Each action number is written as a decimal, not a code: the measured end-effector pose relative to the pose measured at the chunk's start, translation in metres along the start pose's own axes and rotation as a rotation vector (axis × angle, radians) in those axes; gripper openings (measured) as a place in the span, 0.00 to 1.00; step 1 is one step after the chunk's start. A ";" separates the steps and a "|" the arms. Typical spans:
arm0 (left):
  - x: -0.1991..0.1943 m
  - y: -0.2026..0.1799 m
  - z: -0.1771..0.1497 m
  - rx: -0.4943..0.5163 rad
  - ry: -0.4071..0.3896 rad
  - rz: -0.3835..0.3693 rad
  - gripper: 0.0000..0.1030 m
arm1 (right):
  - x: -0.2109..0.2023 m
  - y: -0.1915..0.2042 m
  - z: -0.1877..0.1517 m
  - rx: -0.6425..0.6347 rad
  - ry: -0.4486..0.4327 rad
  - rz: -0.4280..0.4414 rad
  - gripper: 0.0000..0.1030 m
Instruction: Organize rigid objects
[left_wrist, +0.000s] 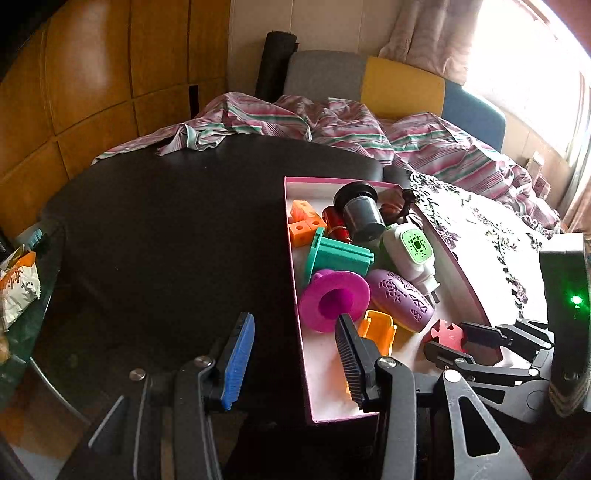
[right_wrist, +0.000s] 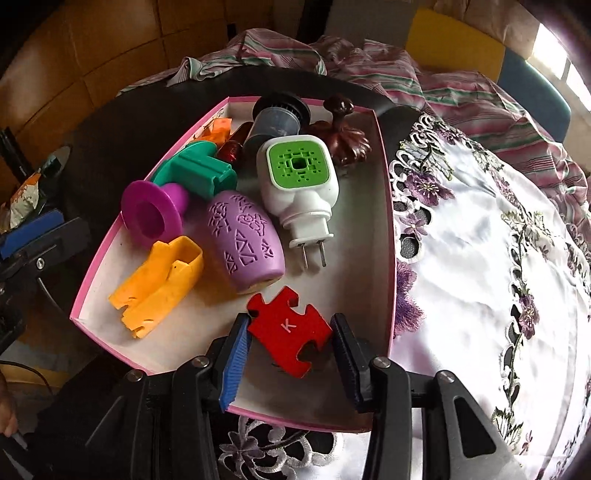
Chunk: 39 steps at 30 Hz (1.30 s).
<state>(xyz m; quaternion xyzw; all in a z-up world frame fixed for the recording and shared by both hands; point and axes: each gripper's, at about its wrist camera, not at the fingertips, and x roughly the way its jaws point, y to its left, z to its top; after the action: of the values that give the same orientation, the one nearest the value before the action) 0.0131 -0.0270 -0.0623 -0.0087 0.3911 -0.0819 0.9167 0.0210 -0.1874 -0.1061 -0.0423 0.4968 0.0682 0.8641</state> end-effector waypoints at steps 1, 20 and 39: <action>0.000 0.000 0.000 0.000 0.001 0.001 0.45 | -0.001 0.001 -0.002 -0.002 -0.005 -0.004 0.43; -0.012 -0.006 0.005 -0.009 -0.026 0.003 0.58 | -0.034 -0.011 -0.003 0.144 -0.180 -0.052 0.44; -0.029 0.011 0.004 -0.085 -0.058 0.093 1.00 | -0.069 -0.010 0.011 0.225 -0.319 -0.166 0.44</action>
<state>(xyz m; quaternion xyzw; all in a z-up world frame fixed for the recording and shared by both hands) -0.0023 -0.0113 -0.0392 -0.0317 0.3672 -0.0222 0.9293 -0.0022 -0.2010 -0.0405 0.0250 0.3532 -0.0532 0.9337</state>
